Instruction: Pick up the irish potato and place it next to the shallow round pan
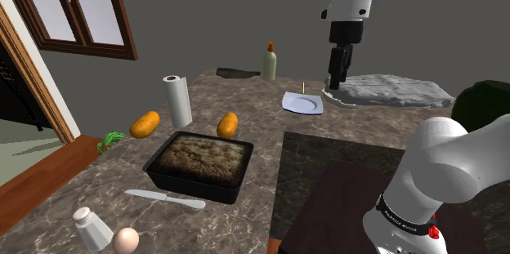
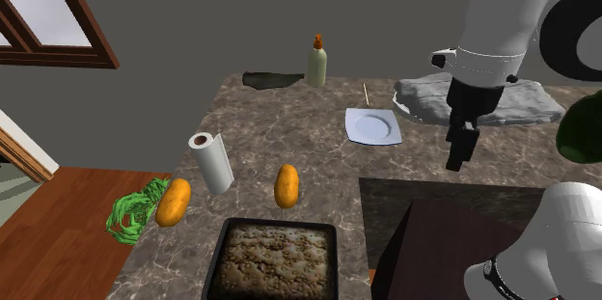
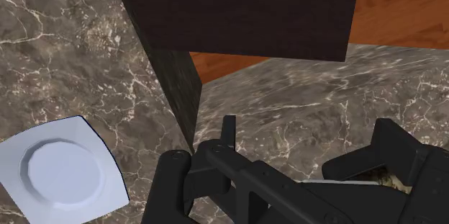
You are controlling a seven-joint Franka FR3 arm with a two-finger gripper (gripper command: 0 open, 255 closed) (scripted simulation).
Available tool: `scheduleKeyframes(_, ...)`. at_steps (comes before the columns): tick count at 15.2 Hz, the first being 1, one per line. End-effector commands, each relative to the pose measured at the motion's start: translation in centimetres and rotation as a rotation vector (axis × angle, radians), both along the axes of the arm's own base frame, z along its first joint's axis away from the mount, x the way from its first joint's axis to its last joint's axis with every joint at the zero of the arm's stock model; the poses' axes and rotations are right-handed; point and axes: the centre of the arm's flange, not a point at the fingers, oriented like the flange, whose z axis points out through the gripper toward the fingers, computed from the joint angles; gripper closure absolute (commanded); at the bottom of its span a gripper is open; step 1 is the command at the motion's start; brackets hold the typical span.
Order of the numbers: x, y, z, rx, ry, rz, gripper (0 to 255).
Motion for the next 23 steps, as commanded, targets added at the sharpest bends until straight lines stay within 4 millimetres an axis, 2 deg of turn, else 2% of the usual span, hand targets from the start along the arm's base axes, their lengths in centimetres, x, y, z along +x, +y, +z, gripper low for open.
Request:
scheduleKeyframes(1,0.0,0.0,0.0,0.0,0.0,0.0,0)
scheduleKeyframes(7,5.4,4.4,-3.6,-0.045,-0.008,-0.172,0)
scheduleKeyframes(12,10.5,7.1,-6.6,-0.083,-0.015,-0.315,0)
scheduleKeyframes(18,17.0,9.3,-10.3,-0.129,-0.022,-0.487,0)
scheduleKeyframes(23,22.6,10.1,-13.5,-0.166,-0.029,-0.63,0)
